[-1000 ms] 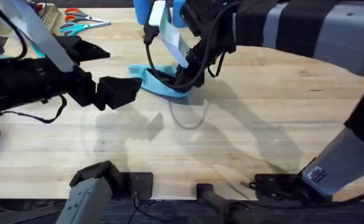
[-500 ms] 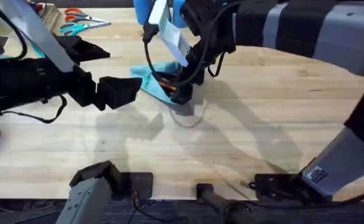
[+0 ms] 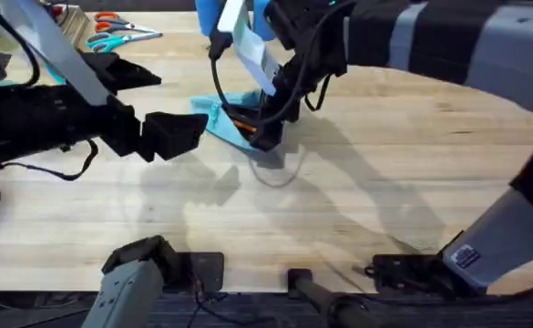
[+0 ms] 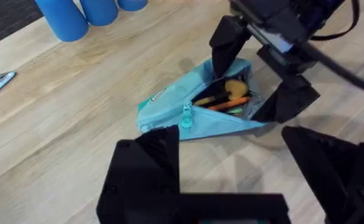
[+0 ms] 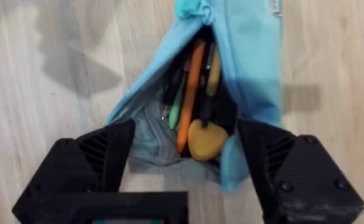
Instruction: Unzip the bag, pick up the pens from the table one at a time and place them inside, then zip the bag closed.
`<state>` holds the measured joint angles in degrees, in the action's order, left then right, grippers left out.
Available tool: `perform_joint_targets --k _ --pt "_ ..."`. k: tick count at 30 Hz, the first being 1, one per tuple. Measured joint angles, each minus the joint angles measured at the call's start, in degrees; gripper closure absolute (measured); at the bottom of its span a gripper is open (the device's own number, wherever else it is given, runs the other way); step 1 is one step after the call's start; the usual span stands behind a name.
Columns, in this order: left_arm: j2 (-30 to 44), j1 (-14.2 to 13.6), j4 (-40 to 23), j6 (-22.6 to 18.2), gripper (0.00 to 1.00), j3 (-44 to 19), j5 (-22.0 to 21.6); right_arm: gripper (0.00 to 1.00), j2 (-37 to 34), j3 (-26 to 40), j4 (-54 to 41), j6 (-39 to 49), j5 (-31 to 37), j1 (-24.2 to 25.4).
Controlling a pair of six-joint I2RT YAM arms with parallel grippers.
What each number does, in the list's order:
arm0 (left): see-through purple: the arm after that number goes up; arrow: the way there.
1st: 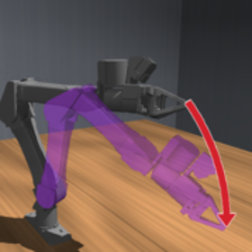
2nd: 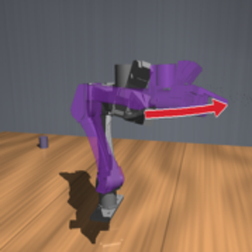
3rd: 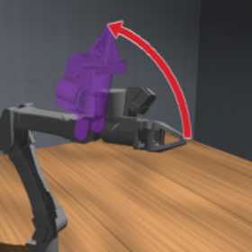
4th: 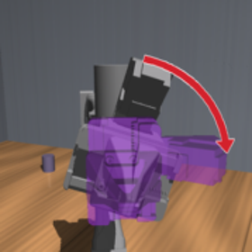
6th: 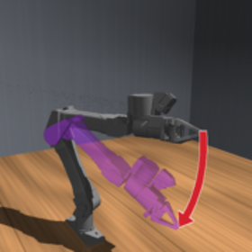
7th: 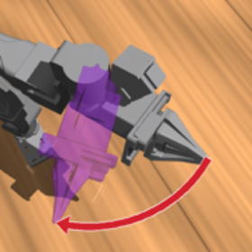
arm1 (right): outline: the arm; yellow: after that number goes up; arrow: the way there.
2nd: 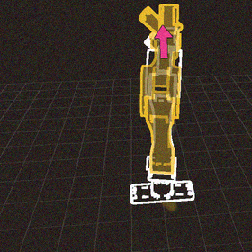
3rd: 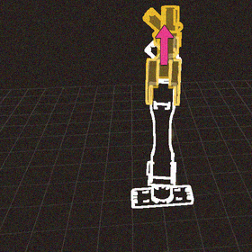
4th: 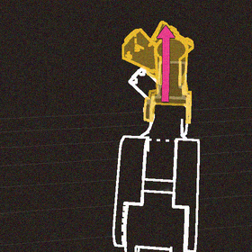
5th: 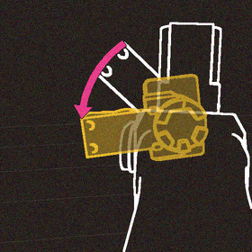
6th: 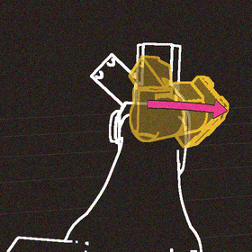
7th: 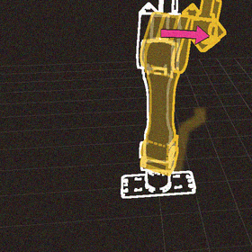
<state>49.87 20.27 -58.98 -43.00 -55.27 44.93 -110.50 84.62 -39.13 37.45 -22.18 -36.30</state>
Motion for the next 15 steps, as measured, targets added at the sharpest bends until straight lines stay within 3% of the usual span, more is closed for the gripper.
perform_joint_targets --k 15 --pt "0.0 0.0 0.0 0.0 0.008 0.0 0.0 0.003 10.9 0.0 1.4 -9.0 -0.1 1.3"
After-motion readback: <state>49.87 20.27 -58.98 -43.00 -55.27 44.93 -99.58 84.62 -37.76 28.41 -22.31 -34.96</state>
